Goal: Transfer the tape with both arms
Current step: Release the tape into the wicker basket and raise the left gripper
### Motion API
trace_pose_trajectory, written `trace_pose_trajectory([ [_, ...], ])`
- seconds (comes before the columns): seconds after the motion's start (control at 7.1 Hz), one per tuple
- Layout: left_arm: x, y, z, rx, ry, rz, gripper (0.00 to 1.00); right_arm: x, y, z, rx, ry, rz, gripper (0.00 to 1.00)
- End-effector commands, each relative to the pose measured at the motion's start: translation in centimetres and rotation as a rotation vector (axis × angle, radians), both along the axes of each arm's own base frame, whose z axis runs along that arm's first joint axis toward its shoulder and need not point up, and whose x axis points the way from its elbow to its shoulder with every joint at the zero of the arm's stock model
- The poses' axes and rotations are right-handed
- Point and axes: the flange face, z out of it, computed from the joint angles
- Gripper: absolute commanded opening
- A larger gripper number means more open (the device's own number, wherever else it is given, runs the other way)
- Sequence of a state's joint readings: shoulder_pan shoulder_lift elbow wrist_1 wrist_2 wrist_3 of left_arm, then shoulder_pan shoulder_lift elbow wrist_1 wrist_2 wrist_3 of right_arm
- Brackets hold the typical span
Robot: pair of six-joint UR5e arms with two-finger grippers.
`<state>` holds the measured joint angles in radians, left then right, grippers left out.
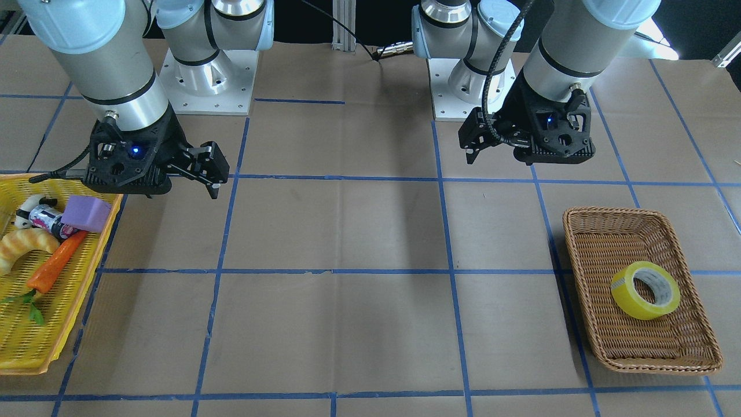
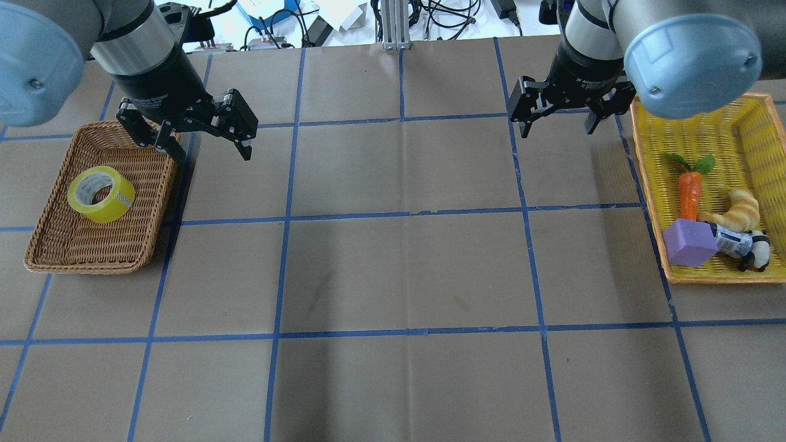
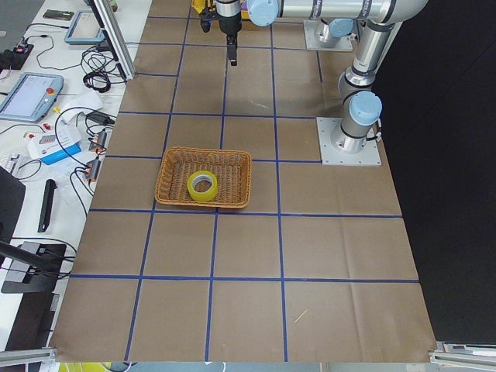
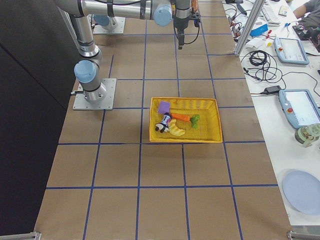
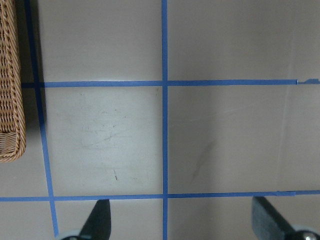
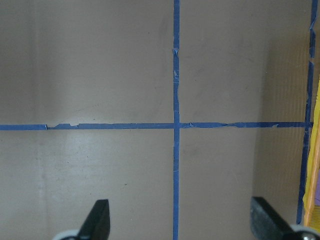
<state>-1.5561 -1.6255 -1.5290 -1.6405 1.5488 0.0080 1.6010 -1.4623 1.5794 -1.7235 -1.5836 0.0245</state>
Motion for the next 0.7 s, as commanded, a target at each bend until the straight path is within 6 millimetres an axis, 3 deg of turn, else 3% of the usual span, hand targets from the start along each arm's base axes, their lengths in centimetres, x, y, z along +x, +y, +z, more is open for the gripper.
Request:
trace_pose_trajectory([
  [0.0, 0.04, 0.12, -0.04, 0.002, 0.000, -0.001, 1.00, -0.07, 0.01, 0.10, -0.001, 0.001, -0.001, 1.00],
  [0.56, 0.64, 0.00, -0.01, -0.002, 0.002, 0.006, 1.00, -0.08, 0.07, -0.07, 0.003, 0.003, -0.001, 1.00],
])
